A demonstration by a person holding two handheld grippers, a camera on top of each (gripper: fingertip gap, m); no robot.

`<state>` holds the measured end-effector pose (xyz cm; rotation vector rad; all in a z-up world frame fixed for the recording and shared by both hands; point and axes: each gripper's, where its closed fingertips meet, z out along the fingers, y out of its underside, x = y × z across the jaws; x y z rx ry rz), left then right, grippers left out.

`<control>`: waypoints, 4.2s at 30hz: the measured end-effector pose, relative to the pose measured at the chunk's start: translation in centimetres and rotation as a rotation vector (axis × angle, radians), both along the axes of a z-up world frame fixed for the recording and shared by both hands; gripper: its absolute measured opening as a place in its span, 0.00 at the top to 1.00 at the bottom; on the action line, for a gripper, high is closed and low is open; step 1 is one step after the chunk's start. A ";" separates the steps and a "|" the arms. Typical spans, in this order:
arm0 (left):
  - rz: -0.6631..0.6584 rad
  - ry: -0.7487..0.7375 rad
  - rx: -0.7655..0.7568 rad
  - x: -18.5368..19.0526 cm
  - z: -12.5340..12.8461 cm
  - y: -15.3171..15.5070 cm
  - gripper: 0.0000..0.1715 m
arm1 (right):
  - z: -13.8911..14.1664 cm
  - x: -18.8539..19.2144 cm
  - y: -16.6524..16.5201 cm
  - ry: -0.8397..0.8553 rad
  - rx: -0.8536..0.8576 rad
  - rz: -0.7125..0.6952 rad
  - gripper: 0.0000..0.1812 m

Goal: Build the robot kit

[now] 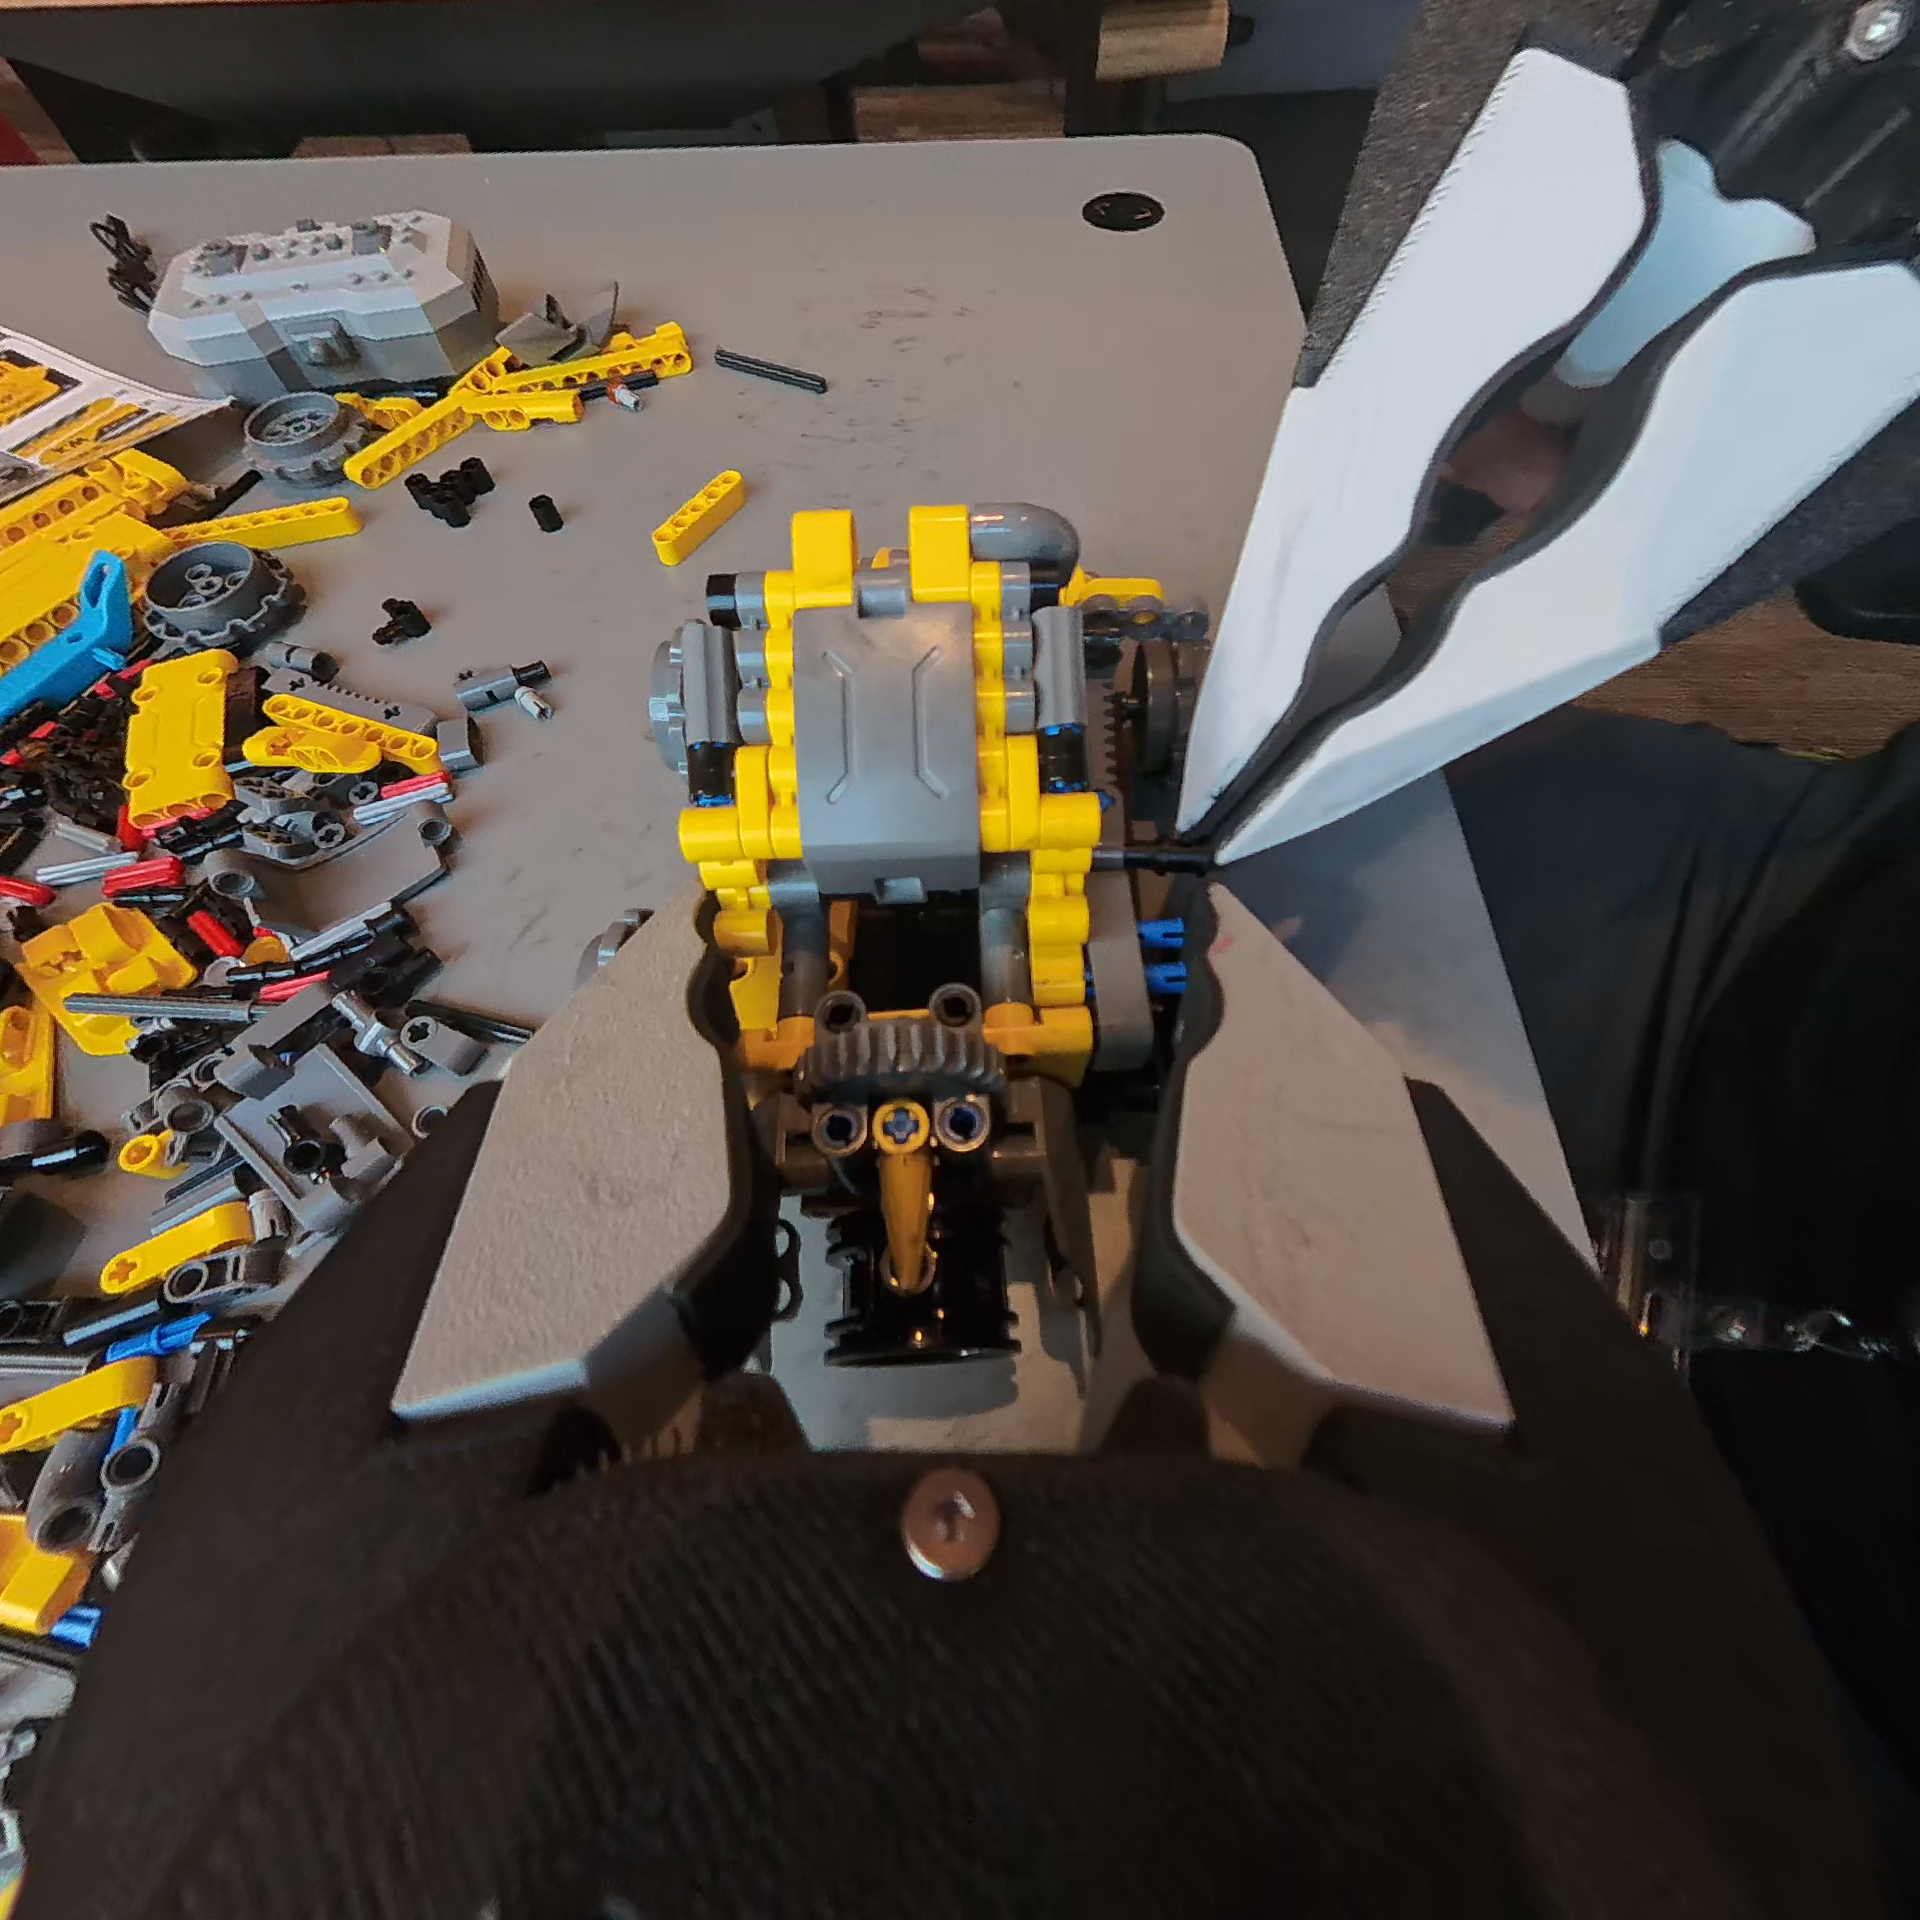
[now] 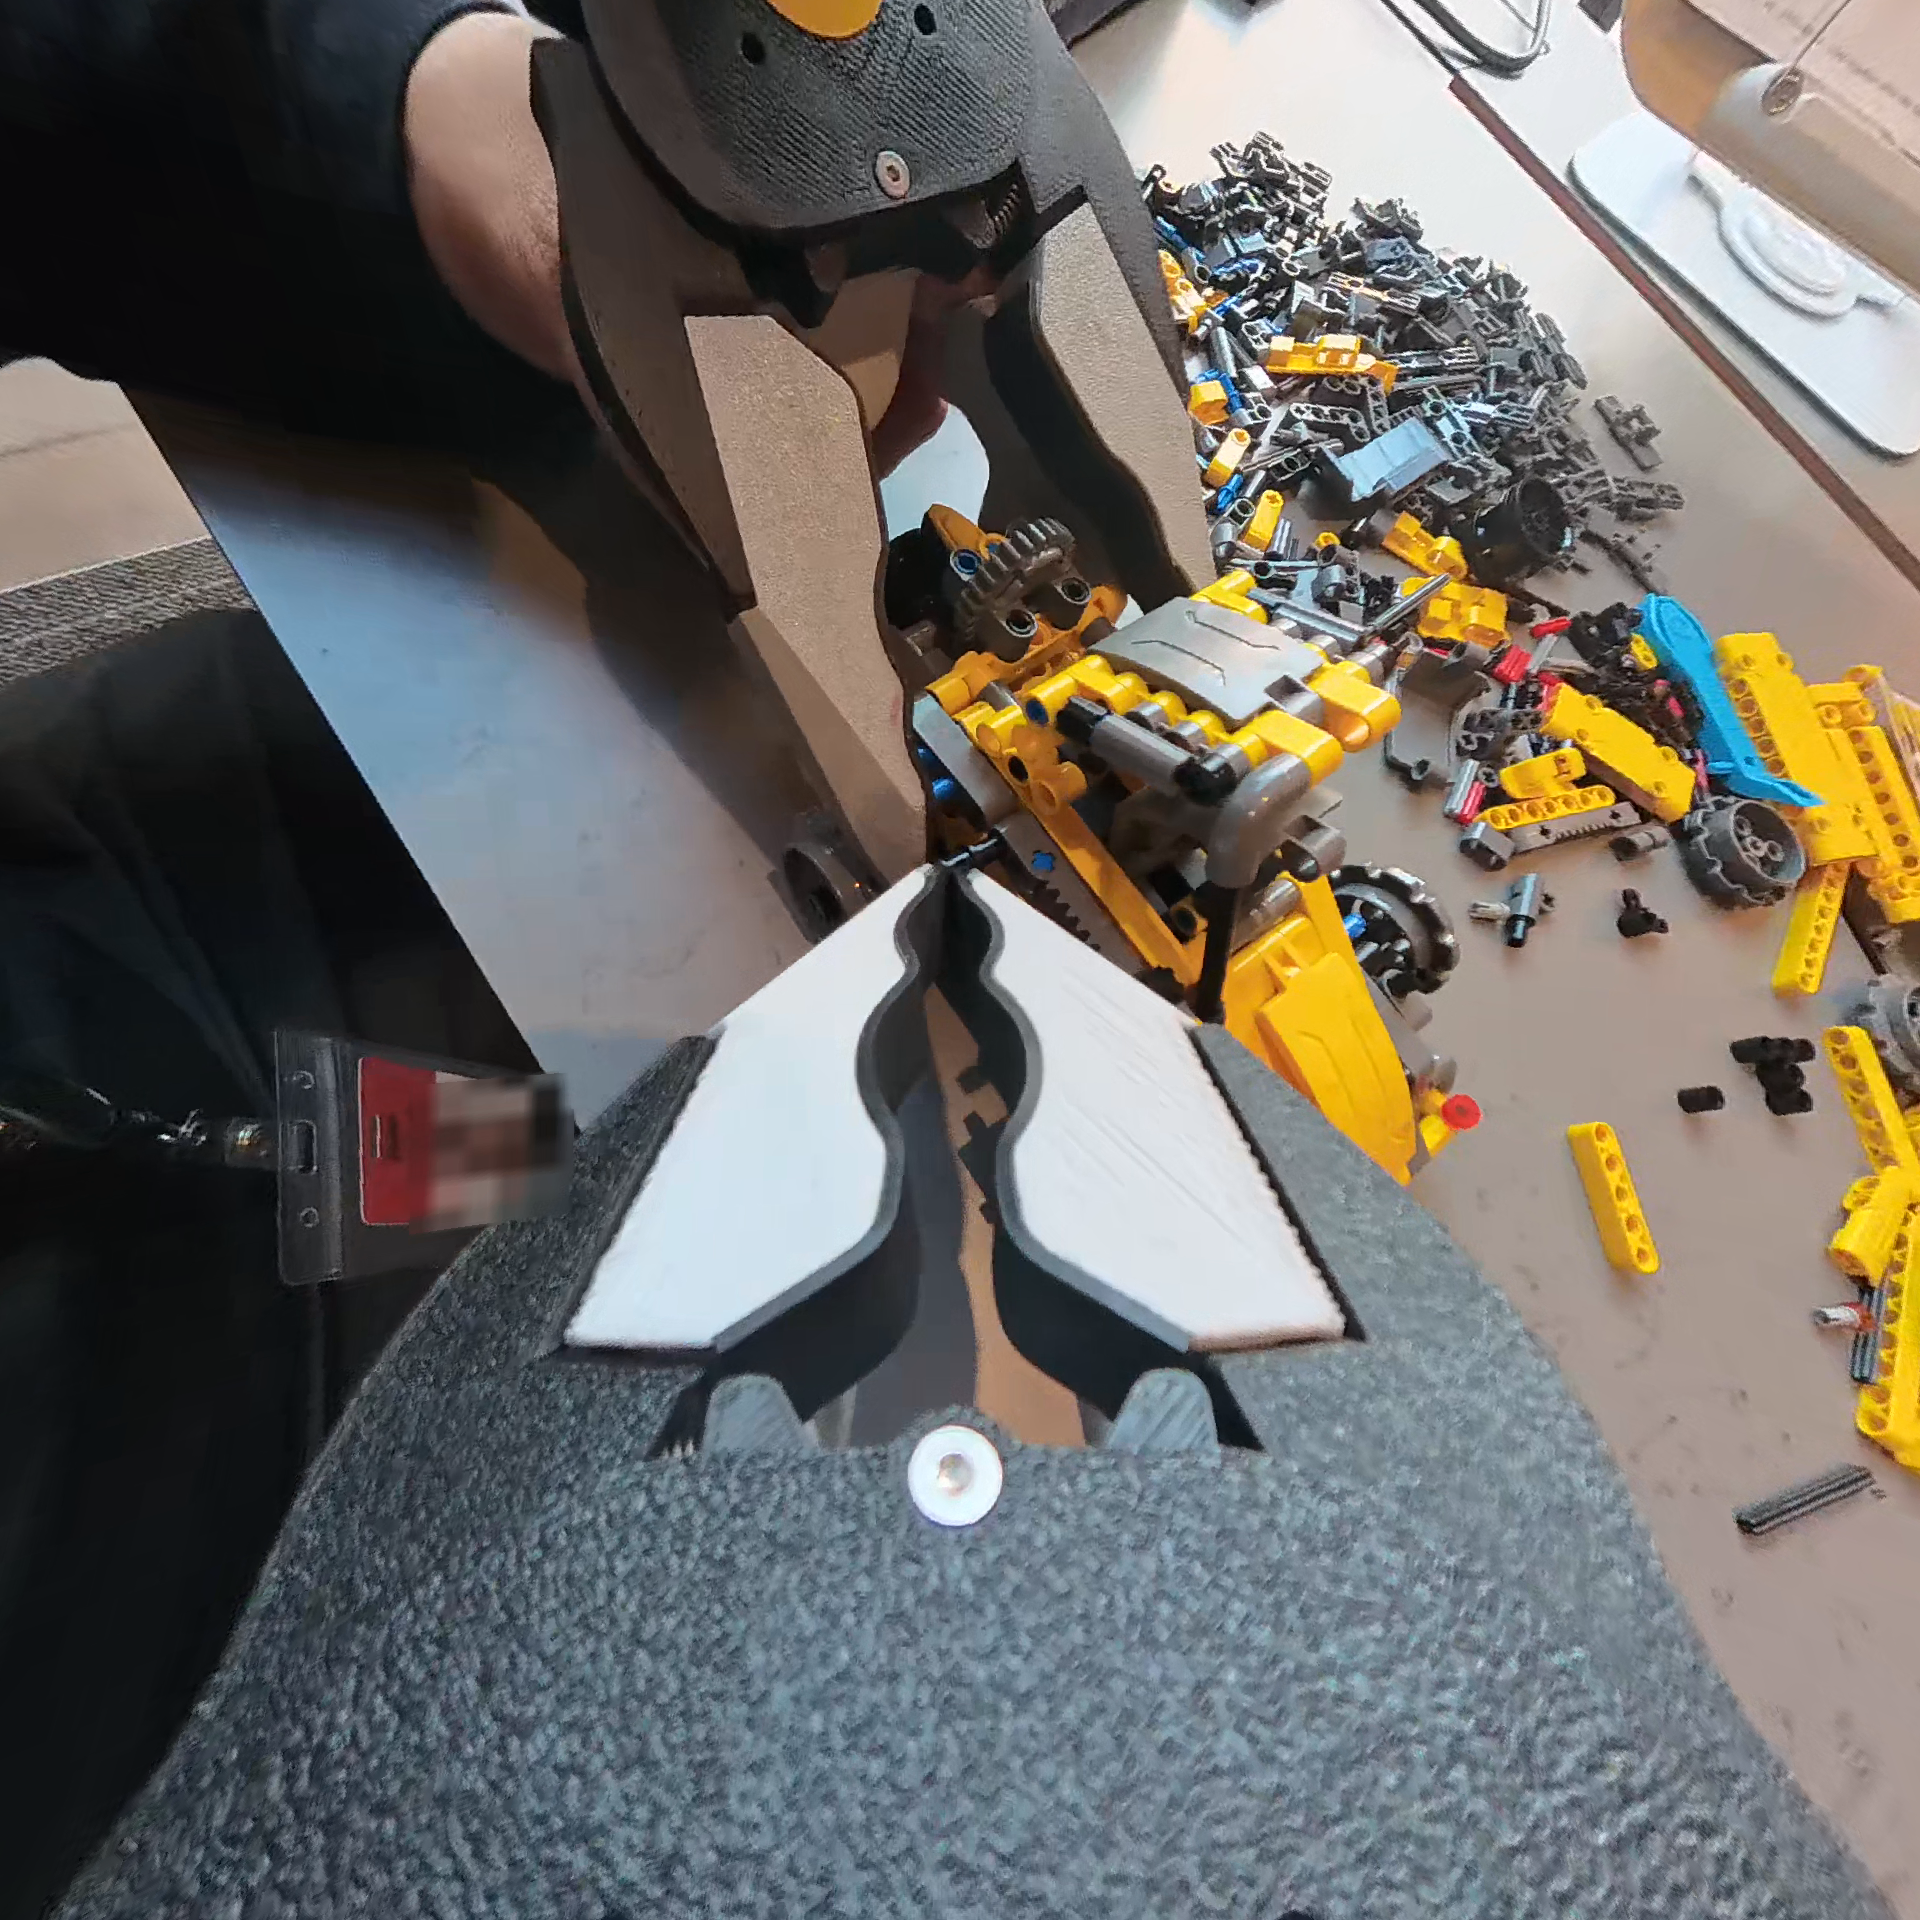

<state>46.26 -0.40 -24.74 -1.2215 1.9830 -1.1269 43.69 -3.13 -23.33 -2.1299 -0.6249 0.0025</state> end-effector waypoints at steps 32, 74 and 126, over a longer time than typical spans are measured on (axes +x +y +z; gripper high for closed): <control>0.146 -0.006 -0.106 -2.5 2.6 1.4 0.47 | 0.9 3.5 -3.7 0.229 0.126 -0.252 0.87; 0.042 0.038 -0.171 -4.0 4.6 -4.5 0.67 | -0.3 5.7 -2.0 0.657 -0.081 -0.328 0.95; -0.418 0.033 -0.068 2.4 0.3 -3.1 0.65 | 0.0 7.8 -5.2 0.479 0.053 -0.071 0.97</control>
